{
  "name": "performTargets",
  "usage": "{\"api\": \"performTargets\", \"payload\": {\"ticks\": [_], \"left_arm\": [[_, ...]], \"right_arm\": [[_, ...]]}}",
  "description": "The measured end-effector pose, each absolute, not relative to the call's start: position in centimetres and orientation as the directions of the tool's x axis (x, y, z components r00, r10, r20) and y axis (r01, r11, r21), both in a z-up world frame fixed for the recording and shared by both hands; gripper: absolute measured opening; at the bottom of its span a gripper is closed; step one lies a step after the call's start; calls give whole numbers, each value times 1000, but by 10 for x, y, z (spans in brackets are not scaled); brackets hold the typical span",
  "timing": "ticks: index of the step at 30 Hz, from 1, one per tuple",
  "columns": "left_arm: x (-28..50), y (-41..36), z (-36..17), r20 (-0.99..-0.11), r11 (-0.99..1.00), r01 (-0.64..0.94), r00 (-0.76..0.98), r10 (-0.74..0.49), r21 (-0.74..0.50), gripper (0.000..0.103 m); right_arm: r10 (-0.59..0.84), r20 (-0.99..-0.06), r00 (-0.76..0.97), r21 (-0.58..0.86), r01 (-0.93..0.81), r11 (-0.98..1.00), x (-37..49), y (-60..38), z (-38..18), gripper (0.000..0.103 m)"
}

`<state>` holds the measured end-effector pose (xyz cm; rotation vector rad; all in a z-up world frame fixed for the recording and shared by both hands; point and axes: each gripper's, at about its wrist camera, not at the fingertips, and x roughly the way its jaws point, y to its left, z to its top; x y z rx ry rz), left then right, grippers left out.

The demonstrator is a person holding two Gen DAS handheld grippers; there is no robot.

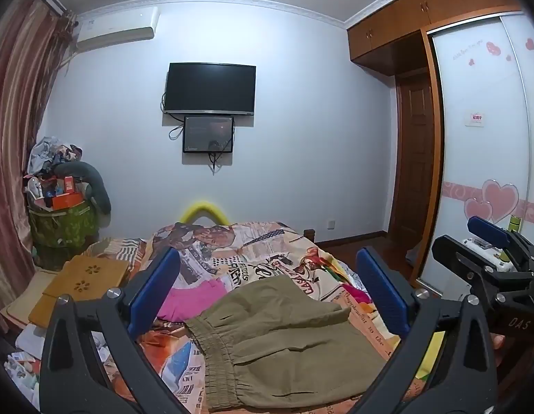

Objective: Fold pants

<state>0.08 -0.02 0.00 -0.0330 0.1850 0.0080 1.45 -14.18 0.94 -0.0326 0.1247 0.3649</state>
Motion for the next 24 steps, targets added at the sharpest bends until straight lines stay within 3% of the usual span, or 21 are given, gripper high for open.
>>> {"api": "performTargets", "payload": {"ticks": [1, 24], "left_arm": [[-2, 0, 0, -151, 999, -6, 989, 1, -34, 103], [0, 0, 0, -166, 1000, -12, 986, 8, -26, 103]], "right_arm": [[354, -124, 927, -8, -358, 934, 14, -142, 9, 103], [344, -130, 930, -1, -347, 938, 17, -142, 11, 103]]}}
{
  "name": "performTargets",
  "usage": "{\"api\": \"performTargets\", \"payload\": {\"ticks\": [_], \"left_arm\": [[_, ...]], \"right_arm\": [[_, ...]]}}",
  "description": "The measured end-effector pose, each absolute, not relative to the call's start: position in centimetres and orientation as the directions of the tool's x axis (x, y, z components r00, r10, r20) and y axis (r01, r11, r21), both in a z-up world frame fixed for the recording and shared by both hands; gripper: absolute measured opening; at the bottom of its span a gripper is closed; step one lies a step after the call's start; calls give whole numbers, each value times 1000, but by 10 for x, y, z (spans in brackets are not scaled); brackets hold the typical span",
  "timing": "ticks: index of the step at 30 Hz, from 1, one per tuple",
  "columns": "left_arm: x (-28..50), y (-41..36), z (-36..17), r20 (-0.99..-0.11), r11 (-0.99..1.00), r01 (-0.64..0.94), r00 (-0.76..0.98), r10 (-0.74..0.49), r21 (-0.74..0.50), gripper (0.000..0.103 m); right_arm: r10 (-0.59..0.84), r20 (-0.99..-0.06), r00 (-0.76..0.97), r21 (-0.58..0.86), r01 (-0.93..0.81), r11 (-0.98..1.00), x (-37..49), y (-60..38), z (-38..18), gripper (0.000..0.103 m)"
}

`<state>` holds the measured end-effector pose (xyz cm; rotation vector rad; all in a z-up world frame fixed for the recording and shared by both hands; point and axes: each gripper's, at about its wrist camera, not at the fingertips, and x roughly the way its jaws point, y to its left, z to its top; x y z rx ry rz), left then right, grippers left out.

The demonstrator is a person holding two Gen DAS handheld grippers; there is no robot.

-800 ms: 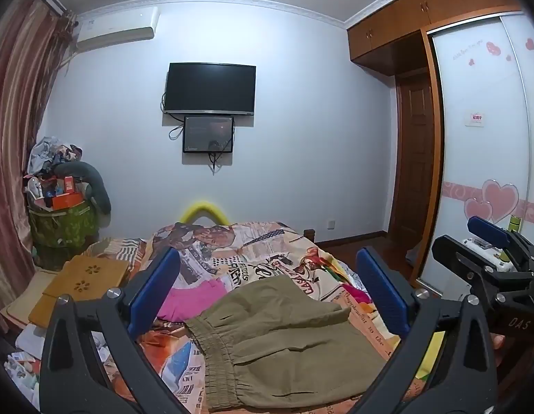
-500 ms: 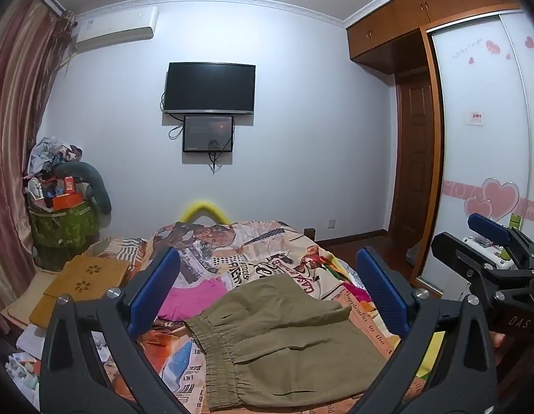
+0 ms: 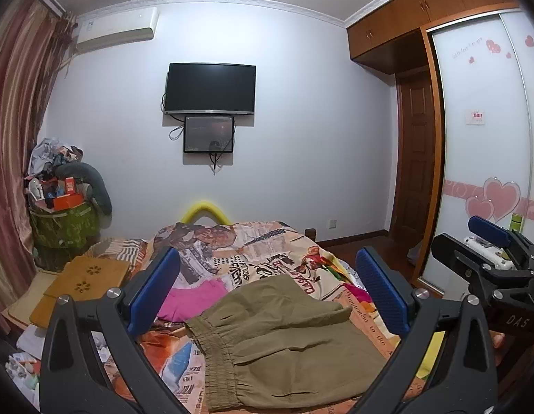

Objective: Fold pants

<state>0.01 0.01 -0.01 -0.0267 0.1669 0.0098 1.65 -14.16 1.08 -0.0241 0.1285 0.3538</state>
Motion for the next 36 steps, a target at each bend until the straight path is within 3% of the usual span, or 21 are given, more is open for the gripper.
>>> {"api": "performTargets", "payload": {"ticks": [36], "left_arm": [[3, -2, 0, -177, 999, -13, 984, 7, -32, 103]], "right_arm": [[341, -139, 930, 14, -342, 940, 20, -145, 7, 103]]}}
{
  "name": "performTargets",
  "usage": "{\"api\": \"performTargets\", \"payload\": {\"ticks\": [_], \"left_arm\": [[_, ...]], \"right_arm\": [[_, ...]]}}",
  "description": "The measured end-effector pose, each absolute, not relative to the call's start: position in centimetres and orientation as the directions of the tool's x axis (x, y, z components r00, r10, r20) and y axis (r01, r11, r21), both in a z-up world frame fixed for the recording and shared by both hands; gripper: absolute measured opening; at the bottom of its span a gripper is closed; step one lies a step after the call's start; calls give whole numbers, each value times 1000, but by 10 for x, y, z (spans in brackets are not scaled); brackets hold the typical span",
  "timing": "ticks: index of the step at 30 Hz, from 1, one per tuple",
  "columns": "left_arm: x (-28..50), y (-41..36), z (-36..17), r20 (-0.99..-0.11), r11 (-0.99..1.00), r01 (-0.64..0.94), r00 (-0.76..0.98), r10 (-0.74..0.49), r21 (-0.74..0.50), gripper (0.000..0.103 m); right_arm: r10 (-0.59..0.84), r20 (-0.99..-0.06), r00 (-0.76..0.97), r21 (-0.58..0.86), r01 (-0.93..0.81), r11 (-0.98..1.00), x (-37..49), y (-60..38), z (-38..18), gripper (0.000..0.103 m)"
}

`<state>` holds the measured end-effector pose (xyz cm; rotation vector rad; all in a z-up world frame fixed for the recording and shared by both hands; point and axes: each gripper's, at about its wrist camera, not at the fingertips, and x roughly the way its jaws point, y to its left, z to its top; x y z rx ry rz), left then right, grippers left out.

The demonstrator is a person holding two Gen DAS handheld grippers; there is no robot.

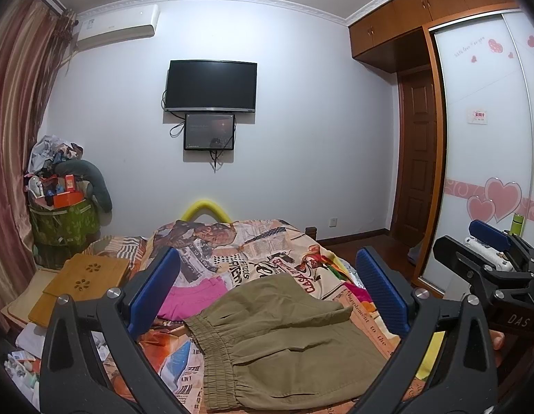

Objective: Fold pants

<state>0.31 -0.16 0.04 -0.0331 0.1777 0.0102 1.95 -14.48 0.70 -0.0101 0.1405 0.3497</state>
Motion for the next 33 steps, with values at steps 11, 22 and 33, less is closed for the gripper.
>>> {"api": "performTargets", "payload": {"ticks": [11, 22, 33], "left_arm": [[7, 3, -1, -182, 999, -17, 983, 8, -48, 103], [8, 5, -1, -183, 999, -16, 983, 7, -49, 103], [26, 8, -8, -212, 999, -28, 977, 18, -42, 103]], "right_arm": [[341, -140, 929, 17, -342, 939, 20, -145, 7, 103], [341, -142, 929, 19, -342, 940, 20, -145, 7, 103], [326, -166, 931, 18, -328, 945, 27, -142, -2, 103]]}}
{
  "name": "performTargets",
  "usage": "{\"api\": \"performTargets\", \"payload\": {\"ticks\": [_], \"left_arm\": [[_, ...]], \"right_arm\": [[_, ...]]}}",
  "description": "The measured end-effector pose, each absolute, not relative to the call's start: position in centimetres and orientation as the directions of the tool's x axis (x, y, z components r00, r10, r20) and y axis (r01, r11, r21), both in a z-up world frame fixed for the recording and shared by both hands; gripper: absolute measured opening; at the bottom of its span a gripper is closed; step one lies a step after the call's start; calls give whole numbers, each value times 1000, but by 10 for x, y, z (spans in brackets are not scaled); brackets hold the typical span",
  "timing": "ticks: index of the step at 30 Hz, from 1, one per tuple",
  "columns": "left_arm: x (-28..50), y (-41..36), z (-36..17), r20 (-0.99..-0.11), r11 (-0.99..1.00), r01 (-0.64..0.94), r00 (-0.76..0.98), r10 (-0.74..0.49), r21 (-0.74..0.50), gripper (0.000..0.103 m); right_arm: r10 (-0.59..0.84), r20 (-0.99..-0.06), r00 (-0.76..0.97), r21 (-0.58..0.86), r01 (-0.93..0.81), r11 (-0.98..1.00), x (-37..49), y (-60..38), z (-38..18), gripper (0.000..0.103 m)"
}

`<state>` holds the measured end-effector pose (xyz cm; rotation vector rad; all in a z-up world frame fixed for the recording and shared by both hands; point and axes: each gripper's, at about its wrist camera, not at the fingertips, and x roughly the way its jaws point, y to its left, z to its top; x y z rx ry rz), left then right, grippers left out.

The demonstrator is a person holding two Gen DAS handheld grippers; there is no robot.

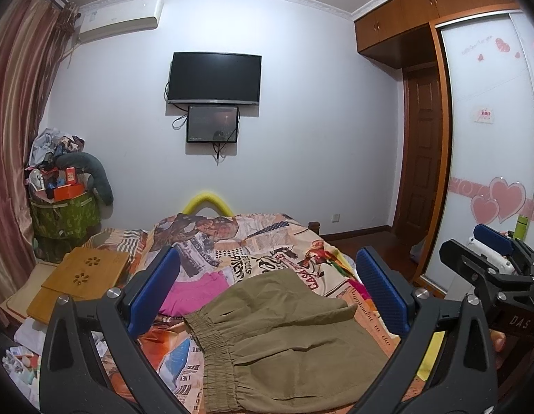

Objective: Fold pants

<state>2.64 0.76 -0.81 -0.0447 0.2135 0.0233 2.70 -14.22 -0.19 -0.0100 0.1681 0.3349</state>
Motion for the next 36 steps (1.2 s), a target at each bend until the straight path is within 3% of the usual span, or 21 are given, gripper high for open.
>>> {"api": "performTargets", "payload": {"ticks": [10, 19, 28, 30, 36], "left_arm": [[101, 30, -47, -344, 995, -95, 934, 91, 6, 103], [193, 79, -117, -586, 988, -156, 799, 132, 10, 103], [258, 123, -192, -768, 985, -174, 630, 113, 3, 103], [267, 126, -208, -803, 987, -163, 589, 90, -9, 98], [285, 124, -249, -875, 993, -120, 482, 50, -10, 98]], "right_arm": [[232, -277, 933, -47, -254, 966, 76, -144, -30, 103], [106, -472, 875, -219, -233, 948, 136, -156, -89, 103], [116, -671, 732, -131, -272, 953, 199, -187, -132, 103], [131, -704, 698, -112, -292, 950, 211, -189, -145, 103], [175, -778, 604, -30, -314, 949, 248, -190, -178, 101]]}}
